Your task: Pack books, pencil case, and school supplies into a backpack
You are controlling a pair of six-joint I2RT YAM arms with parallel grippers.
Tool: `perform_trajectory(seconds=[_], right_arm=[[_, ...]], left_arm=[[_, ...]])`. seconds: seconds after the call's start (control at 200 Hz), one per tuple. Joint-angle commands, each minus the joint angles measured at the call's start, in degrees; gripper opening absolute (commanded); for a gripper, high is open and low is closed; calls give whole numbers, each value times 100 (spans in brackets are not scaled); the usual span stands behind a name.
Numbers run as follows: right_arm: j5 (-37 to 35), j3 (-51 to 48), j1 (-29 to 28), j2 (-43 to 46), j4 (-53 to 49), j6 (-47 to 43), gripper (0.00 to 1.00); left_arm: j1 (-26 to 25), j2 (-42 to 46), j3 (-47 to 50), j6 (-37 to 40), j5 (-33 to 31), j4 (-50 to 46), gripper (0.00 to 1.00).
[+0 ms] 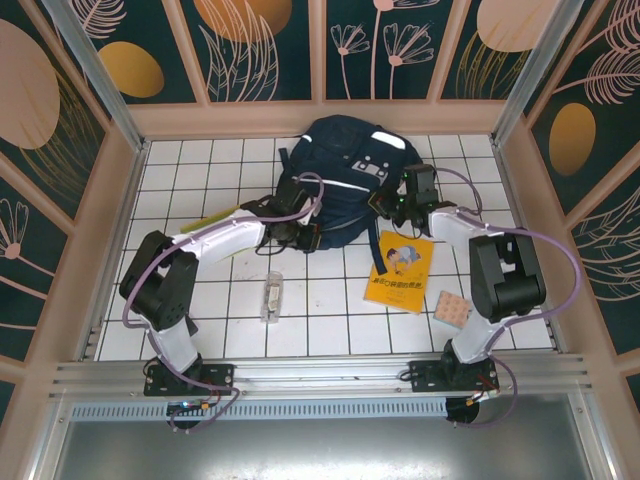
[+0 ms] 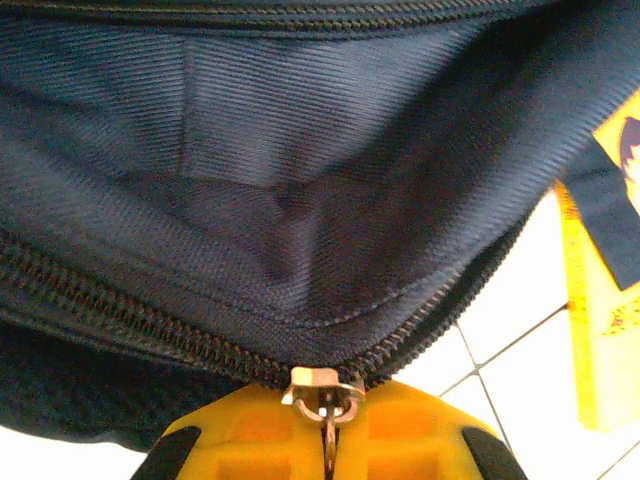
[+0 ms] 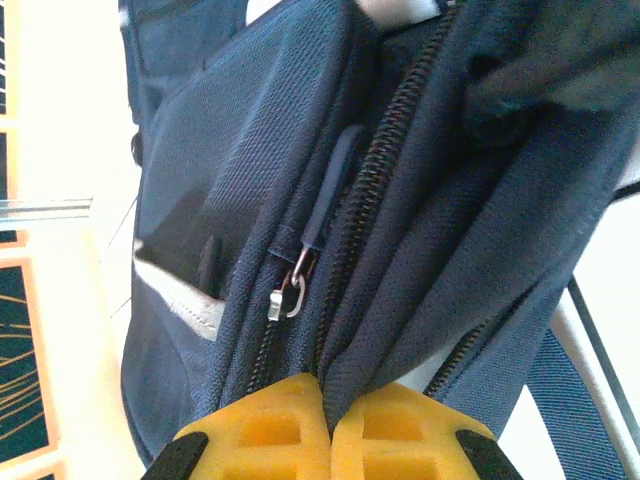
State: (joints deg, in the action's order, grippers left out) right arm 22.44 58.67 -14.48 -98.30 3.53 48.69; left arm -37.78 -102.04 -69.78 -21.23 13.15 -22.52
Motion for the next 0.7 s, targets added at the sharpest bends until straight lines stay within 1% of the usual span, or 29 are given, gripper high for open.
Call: perform_trajectory(seconds=[0.0, 0.065, 0.08, 0.12, 0.185, 0.215, 0.27, 0.31, 0.47, 0.595, 0.695], right_arm=[[-985, 648, 312, -330, 790, -366, 0], [-881, 761, 321, -395, 637, -365, 0], [-847, 773, 327, -393, 594, -365, 2], [-799, 778, 332, -353, 464, -369, 11], [-853, 710, 334, -204, 167, -373, 32], [-855, 648, 337, -92, 45, -380, 39], [-872, 471, 338, 125, -135, -365, 49], [-856, 327, 338, 308, -248, -339, 54], [-506, -375, 228, 923, -240, -12, 61], [-56, -820, -15, 1001, -83, 361, 63], [253, -1217, -256, 920, 442, 839, 65]], left_arm=[[-240, 232, 195, -459, 720, -367, 0], [-274, 141, 129, -577, 744, -183, 0], [-281, 112, 107, -601, 735, -146, 0], [-283, 31, 22, -651, 691, -70, 0], [-278, -119, -164, -693, 573, 22, 0], [-278, -192, -239, -715, 520, 66, 0], [-283, -318, -377, -746, 488, 137, 0], [-280, -410, -457, -783, 487, 190, 0], [-275, -661, -655, -906, 513, 333, 0], [-277, -687, -704, -983, 461, 362, 0], [-275, -668, -695, -1062, 466, 382, 0]])
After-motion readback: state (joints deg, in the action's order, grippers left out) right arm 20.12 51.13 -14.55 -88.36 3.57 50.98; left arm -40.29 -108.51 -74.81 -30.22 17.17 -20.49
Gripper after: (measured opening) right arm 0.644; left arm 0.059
